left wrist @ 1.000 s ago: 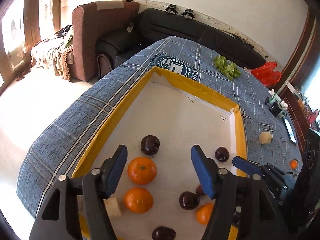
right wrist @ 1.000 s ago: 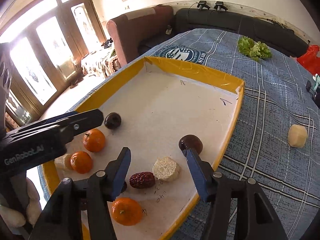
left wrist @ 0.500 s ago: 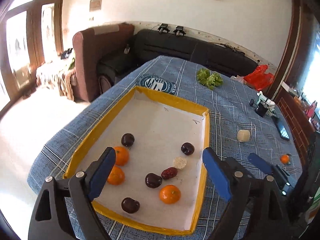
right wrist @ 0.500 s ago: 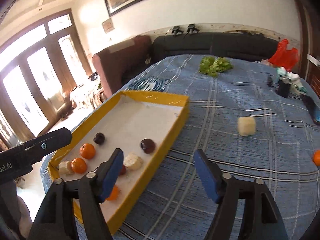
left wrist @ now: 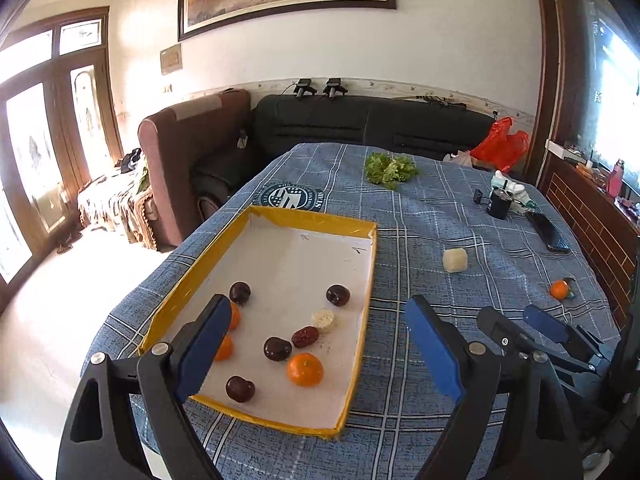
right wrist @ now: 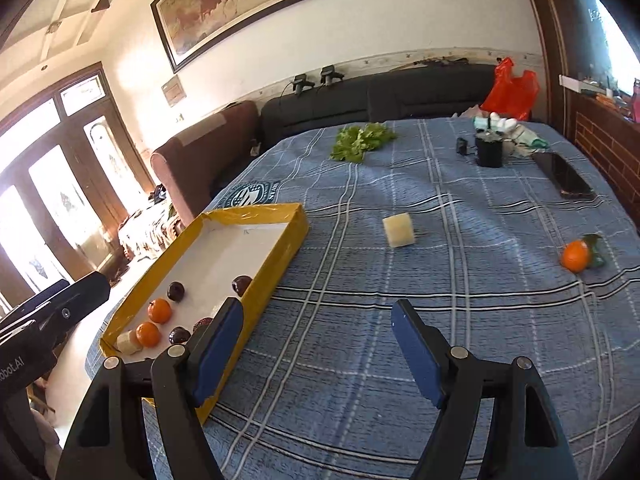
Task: Organize fruits
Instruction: 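Move both open tools back toward the last sugarcane chunk and orange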
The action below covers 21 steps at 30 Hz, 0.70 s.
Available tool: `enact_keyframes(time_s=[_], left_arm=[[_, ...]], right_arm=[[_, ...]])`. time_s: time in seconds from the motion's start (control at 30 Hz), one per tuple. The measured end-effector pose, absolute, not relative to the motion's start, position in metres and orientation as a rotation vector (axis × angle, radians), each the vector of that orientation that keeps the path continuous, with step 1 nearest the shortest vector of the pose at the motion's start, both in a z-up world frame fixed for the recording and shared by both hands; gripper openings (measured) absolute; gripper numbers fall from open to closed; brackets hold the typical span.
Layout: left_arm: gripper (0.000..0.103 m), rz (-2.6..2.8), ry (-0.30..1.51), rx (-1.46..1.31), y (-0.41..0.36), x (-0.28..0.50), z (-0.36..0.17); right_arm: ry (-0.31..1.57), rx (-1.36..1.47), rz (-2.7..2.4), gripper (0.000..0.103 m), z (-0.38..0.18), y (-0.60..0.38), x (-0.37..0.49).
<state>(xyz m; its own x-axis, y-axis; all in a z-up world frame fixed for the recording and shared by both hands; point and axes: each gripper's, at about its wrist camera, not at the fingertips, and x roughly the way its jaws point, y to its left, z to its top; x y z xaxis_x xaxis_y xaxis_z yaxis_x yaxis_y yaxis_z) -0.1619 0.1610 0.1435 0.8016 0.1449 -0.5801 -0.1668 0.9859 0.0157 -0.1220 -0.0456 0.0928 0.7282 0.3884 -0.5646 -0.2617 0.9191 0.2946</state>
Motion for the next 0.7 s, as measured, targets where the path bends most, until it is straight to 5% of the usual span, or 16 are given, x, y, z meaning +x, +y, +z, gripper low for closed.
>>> enact_keyframes(time_s=[0.7], left_arm=[[0.088,0.140,0.568,0.018,0.131,-0.184,0.156]], right_arm=[[0.612,0.265,0.307,0.085,0.108,-0.088,-0.145]])
